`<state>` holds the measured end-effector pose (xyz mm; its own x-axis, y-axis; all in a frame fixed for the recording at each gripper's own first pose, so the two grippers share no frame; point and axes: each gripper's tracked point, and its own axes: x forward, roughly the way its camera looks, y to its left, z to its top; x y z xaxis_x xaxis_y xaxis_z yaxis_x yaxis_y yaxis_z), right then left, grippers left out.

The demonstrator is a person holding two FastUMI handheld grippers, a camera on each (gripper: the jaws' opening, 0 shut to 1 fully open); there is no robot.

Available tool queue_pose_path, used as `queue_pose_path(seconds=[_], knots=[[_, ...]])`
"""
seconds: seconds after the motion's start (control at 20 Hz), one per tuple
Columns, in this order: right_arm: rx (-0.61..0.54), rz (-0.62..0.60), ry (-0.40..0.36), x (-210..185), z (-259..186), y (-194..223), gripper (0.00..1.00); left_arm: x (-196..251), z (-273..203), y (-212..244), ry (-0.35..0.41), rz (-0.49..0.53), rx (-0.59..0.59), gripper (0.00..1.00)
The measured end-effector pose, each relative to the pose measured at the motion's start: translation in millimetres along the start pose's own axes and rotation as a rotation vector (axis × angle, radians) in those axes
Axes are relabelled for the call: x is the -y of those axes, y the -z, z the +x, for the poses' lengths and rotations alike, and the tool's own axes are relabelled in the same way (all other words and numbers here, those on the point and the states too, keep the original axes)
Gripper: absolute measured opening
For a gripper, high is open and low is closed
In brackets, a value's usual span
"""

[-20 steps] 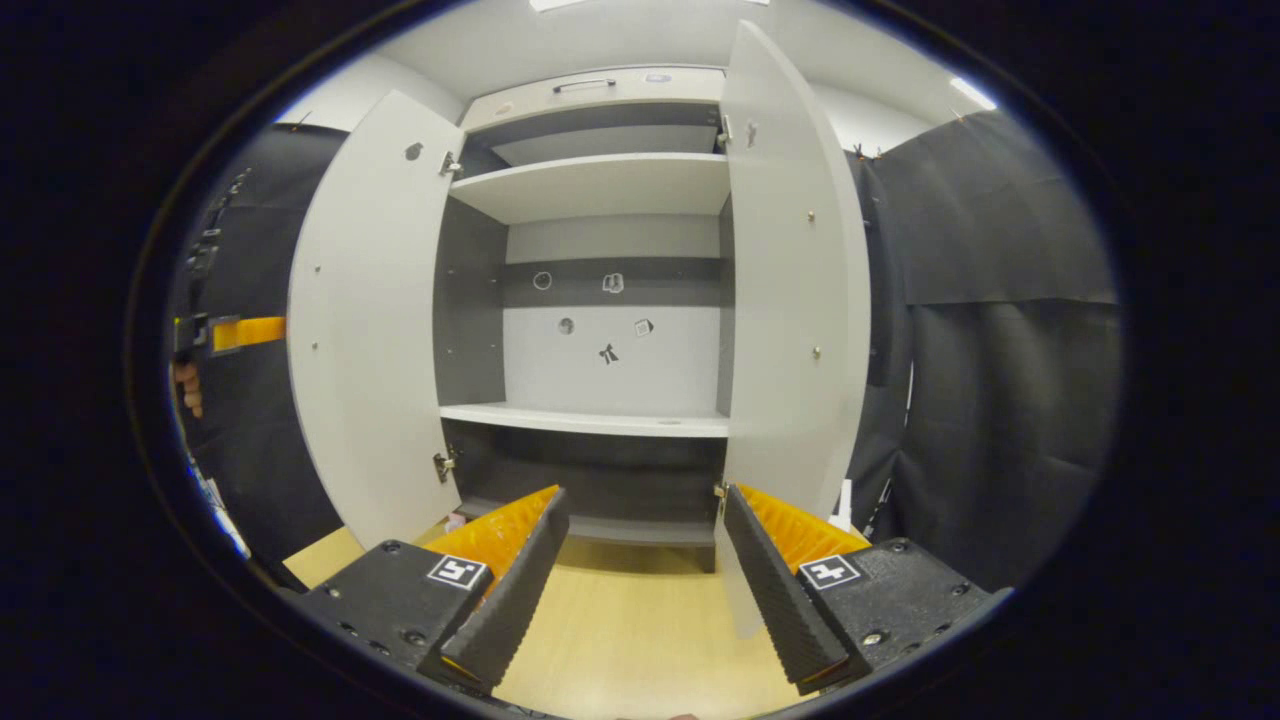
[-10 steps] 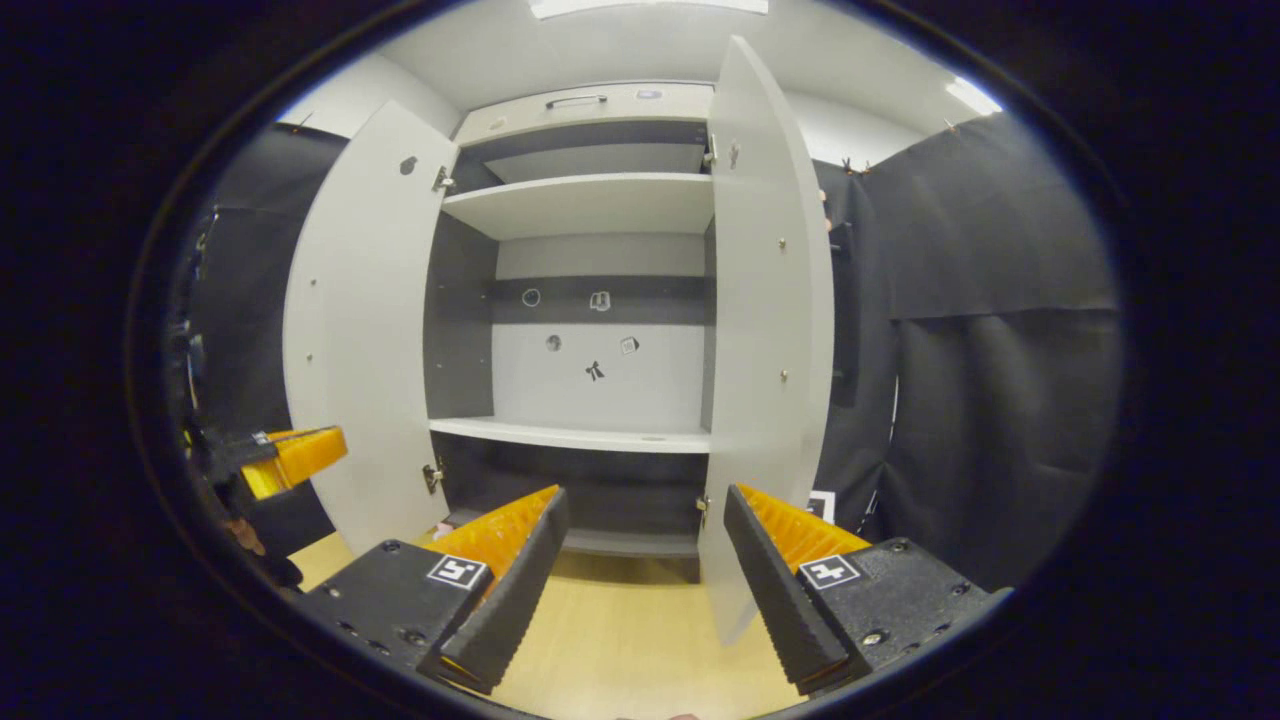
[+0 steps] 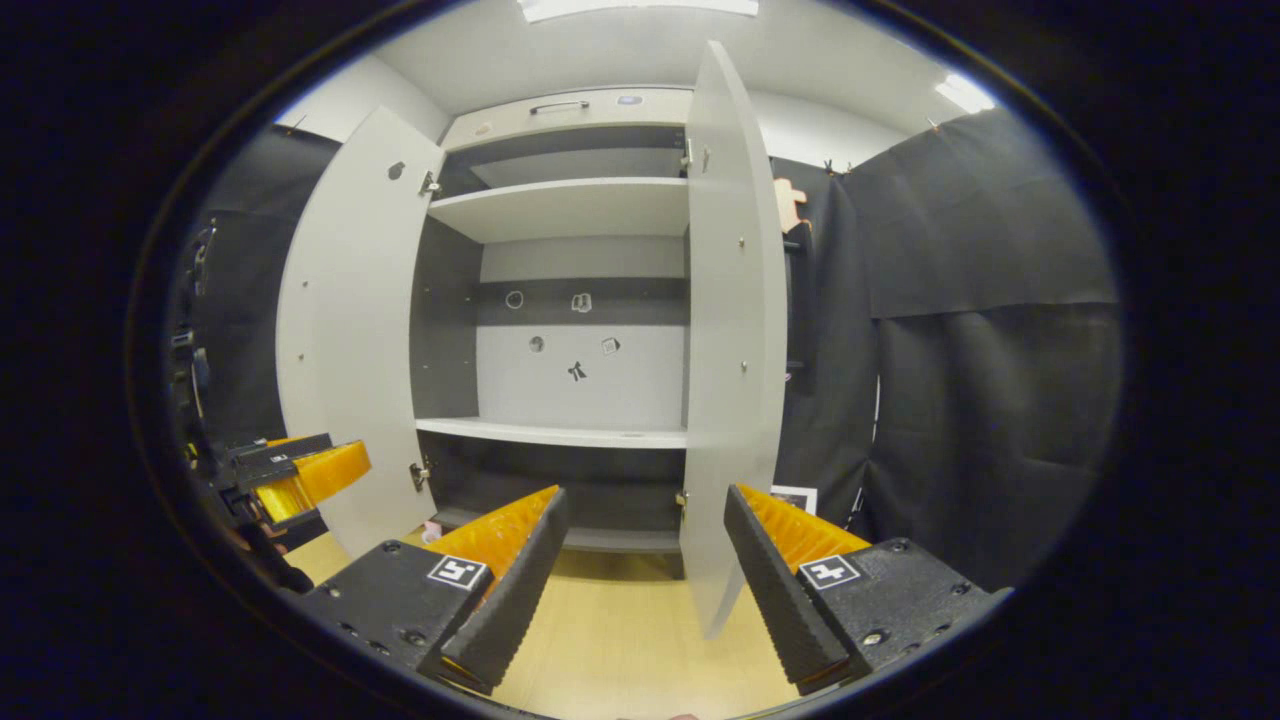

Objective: Open the right door of the double-door shoe cabinet with the right hand, and open the left door with the left hand.

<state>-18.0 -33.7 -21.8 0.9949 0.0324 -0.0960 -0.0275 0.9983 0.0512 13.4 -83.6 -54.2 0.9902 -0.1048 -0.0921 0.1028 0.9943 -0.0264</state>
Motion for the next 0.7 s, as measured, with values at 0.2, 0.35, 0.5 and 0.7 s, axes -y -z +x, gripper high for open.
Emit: queue_pose_path(seconds=[0.2, 0.35, 0.5, 0.7], knots=[[0.008, 0.020, 0.005, 2.8, 2.6, 1.0, 0.99, -5.6, -7.0, -2.4, -0.035, -0.052, 0.023, 0.93], [-0.002, 0.039, 0.003, 1.4, 4.3, 5.2, 0.99, -18.8, -10.0, -2.0, -0.081, -0.020, 0.019, 0.93], [-0.003, 0.045, 0.002, 0.6, 4.2, 6.6, 0.98, -22.8, -12.4, -2.2, -0.095, -0.006, 0.014, 0.93], [0.001, 0.030, 0.004, 1.0, 3.6, 5.4, 0.99, -25.1, -10.1, -1.5, -0.100, 0.024, 0.000, 0.93]])
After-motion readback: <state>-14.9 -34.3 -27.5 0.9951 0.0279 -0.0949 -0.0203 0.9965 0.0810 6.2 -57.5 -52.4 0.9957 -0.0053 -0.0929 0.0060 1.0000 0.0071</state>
